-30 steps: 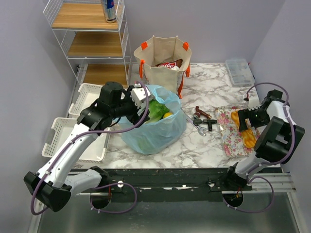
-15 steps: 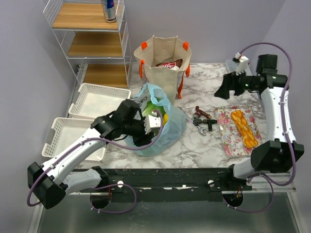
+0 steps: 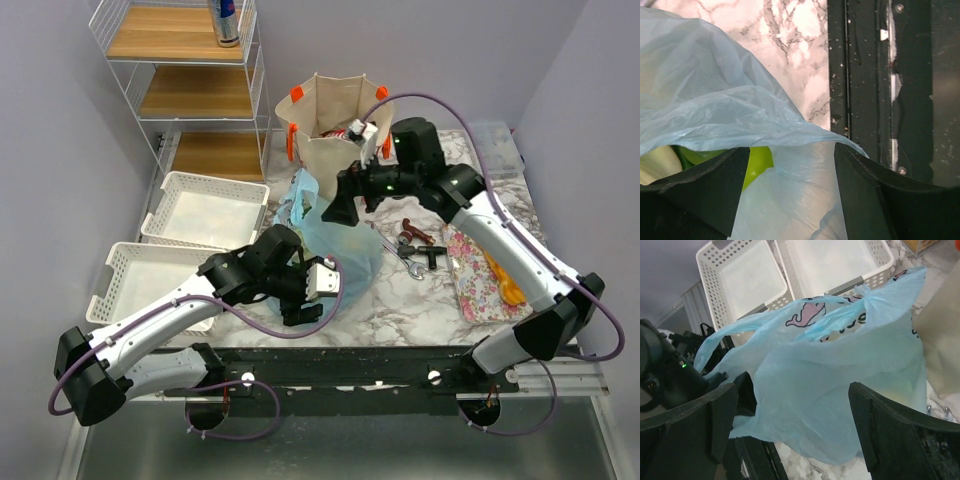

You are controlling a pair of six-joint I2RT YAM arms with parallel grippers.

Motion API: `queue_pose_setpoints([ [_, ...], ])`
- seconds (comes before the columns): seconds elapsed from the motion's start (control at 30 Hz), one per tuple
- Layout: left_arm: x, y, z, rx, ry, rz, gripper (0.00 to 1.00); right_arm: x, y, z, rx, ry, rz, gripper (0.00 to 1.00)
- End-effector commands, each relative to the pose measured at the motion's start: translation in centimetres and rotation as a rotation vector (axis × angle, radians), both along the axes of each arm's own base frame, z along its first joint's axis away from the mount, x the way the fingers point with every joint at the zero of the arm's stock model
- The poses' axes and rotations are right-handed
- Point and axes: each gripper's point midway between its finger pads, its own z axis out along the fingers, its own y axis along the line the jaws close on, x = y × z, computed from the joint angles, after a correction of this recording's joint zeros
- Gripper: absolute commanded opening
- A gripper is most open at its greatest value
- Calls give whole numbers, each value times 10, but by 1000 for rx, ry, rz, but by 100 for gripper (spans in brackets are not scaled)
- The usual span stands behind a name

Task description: Untie the knot of the grocery bags and take out the mixed food

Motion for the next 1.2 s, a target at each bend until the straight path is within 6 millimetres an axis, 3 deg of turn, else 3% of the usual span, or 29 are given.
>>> queue_pose_setpoints([
  [0.0,16,-7,10,-42,-101,15,71,26,28,1,-23,-48,-116,100],
  [0.17,18,-6,12,-44,-108,33,73,29,59,-13,-48,-24,-132,100],
  [0.27,18,-4,12,-37,-111,36,73,33,67,-37,-124,-47,-164,100],
  [0.37,16,0,12,-30,-116,38,74,49,52,-63,-227,-84,-256,100],
  [0.43,14,3,11,-25,-113,42,74,54,39,-69,-279,-117,-299,99],
  [0.6,7,14,7,-32,-90,68,72,38,17,-79,-338,-127,-274,86],
  [0.7,11,21,9,-49,-74,113,72,16,-1,-97,-393,-116,-216,73],
  [0.77,12,26,9,-59,-46,146,71,-14,-2,-105,-379,-69,-89,61],
  [0.83,12,29,7,-57,-27,161,70,-38,-2,-103,-342,-45,9,37],
  [0.9,10,31,4,-54,-23,161,69,-42,-9,-103,-336,-64,-1,3],
  [1.03,21,34,10,-69,-54,224,69,-43,-23,-96,-351,-149,-5,1],
  [1.17,69,40,38,-177,-140,482,68,-45,-27,-82,-295,-207,-24,1],
])
